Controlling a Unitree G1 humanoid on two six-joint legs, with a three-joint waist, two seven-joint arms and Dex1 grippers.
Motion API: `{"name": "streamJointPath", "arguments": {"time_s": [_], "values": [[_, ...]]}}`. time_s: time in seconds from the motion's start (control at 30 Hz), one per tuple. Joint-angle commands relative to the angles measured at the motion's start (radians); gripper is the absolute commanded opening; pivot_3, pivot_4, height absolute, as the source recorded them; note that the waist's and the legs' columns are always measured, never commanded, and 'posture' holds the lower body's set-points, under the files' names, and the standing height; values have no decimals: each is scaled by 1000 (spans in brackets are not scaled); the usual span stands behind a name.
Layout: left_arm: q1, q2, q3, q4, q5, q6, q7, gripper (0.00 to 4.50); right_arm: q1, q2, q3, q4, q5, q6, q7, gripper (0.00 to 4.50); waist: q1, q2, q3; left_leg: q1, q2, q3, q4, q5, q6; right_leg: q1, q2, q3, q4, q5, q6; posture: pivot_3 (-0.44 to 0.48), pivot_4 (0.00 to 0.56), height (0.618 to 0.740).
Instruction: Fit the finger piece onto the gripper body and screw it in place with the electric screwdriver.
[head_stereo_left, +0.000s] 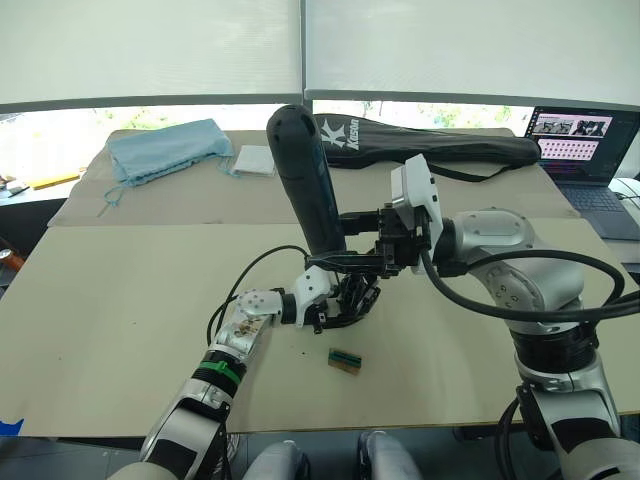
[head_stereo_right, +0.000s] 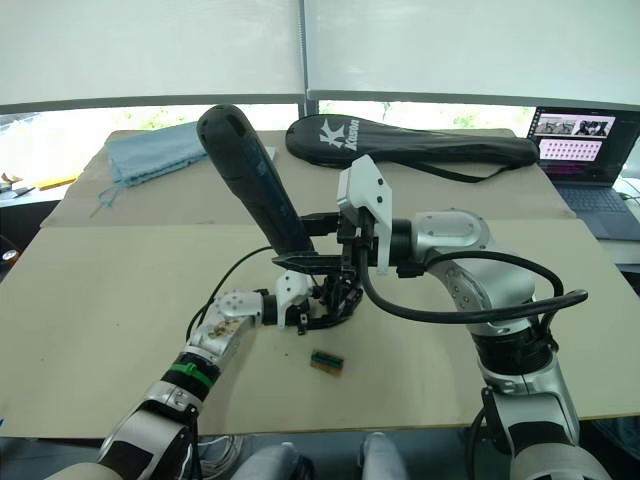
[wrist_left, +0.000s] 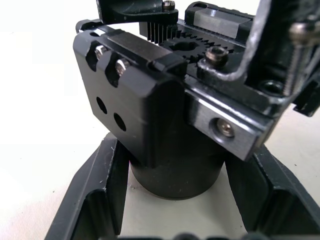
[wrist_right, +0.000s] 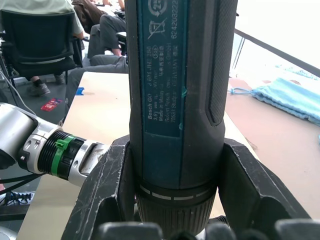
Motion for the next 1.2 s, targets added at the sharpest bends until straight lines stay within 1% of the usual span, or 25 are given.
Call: {"name": "streamJointPath", "arguments": {"time_s": [0.03,0.67,1.2], "values": [[-13,-7,17,-64,-33,-4,1,2283,-10,1,-25,-20,4,-43,2,1901,0,0,0,0,0,0,0,0,0,0,0,0,0,0,0,0,150,736],[-20,-7,19,-57,-34,-4,-2,2283,11,-19,-15,-41,-10,-109,44,1901,0,0,0,0,0,0,0,0,0,0,0,0,0,0,0,0,150,736],[-21,-7,19,-56,-33,-5,0,2283,-8,-17,-13,-46,-5,-108,48,1901,0,0,0,0,0,0,0,0,0,0,0,0,0,0,0,0,150,736]]}}
